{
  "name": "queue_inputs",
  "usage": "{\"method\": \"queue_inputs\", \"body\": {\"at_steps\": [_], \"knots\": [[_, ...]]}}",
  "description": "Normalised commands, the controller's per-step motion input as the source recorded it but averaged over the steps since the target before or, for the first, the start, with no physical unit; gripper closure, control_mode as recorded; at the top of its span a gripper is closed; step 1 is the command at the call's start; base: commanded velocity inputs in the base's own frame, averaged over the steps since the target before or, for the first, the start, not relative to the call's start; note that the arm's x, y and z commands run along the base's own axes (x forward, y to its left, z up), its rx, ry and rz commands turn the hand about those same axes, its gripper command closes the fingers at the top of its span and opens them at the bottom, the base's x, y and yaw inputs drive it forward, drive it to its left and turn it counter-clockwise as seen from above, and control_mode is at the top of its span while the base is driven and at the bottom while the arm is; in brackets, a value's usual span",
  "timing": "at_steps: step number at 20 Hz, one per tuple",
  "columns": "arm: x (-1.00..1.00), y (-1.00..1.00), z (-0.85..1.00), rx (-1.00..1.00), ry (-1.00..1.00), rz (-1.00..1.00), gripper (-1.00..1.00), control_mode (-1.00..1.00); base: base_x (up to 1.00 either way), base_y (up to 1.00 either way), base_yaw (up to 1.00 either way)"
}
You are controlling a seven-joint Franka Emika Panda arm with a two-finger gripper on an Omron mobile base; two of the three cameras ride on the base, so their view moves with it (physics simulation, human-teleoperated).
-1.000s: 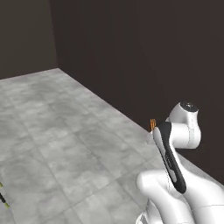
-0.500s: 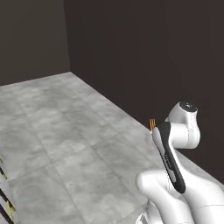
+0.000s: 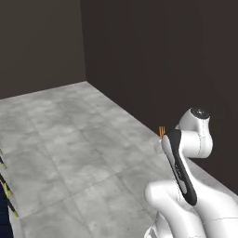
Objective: Take the fork and place it on the left side of the plate. Then take the spoon and place it on the right side of the plate. Make sure they're directly next to the plate.
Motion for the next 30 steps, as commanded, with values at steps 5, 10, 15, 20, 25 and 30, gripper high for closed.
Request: {"method": "queue_inputs", "body": {"at_steps": [5,10,15,20,25,30], "knots": [[0.00,0.00,0.00,0.00,0.00,0.00,1.00,1.00,1.00,0.51,0.07],[0.00,0.00,0.00,0.00,0.00,0.00,1.00,1.00,1.00,0.46,0.08],[0.00,0.00,0.00,0.00,0.00,0.00,1.00,1.00,1.00,0.32,0.13],[0.00,0.00,0.00,0.00,0.00,0.00,1.00,1.00,1.00,0.29,0.15],[0.00,0.00,0.00,0.00,0.00,0.00,1.00,1.00,1.00,0.23,0.13],[0.00,0.00,0.00,0.00,0.00,0.00,1.00,1.00,1.00,0.24,0.13]]}}
